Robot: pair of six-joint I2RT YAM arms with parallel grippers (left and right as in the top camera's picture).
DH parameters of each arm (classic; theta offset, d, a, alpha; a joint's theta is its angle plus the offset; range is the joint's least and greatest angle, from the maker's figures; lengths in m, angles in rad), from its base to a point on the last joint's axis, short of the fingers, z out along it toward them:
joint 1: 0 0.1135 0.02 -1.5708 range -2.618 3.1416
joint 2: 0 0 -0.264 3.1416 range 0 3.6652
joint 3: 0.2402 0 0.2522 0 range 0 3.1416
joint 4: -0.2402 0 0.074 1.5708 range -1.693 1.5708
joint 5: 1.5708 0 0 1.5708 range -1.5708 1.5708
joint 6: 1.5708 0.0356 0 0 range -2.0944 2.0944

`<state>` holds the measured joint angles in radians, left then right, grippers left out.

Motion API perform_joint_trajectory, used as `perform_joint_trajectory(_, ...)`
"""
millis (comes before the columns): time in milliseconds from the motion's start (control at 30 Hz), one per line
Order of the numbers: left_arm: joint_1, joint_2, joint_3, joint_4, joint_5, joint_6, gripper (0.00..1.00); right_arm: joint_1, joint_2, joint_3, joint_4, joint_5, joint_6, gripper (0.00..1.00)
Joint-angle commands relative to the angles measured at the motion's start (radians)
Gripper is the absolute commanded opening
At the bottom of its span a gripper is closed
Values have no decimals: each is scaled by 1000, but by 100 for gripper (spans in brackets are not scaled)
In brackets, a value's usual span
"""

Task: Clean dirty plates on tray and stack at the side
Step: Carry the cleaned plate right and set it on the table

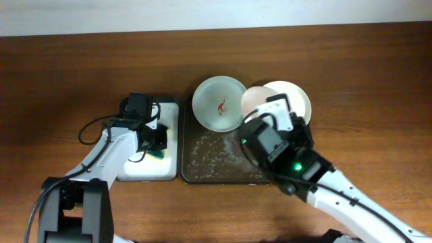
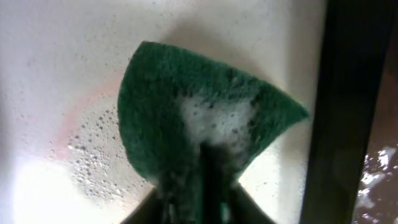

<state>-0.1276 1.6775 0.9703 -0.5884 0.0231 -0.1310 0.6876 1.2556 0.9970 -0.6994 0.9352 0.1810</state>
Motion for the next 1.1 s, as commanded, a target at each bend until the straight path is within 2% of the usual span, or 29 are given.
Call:
perform_joint_trajectory(0,4,8,-8,9,7,5,55,-153,-14,19,-8,-220,134,4)
perform_joint_trajectory(67,4,11,-8,16,7,5,67,-244,-14,19,-12,-305,147,4)
perform_joint_trajectory(133,4,12,-8,24,7,5,68,-346,-14,19,-15,-398,151,4)
perform_joint_trajectory(200,4,14,-8,34,6,5,75,-467,-14,19,-19,-507,150,4)
perform_joint_trajectory(367,4,52,-8,79,6,5,76,-813,-13,19,-23,-818,149,4)
perform_joint_trajectory(567,4,91,-8,137,3,5,76,-1120,51,19,-22,-966,150,4)
perform_joint_trajectory(767,4,92,-8,180,3,5,76,-1257,179,19,21,-981,150,4)
perform_joint_trajectory(933,4,92,-8,196,-1,5,77,-1289,304,19,58,-1000,150,4)
perform_joint_trajectory(967,4,92,-8,200,-1,5,76,-1289,322,19,61,-1009,150,4)
perform_joint_trajectory(1067,3,93,-8,207,-1,5,62,-1289,361,19,64,-1035,150,5)
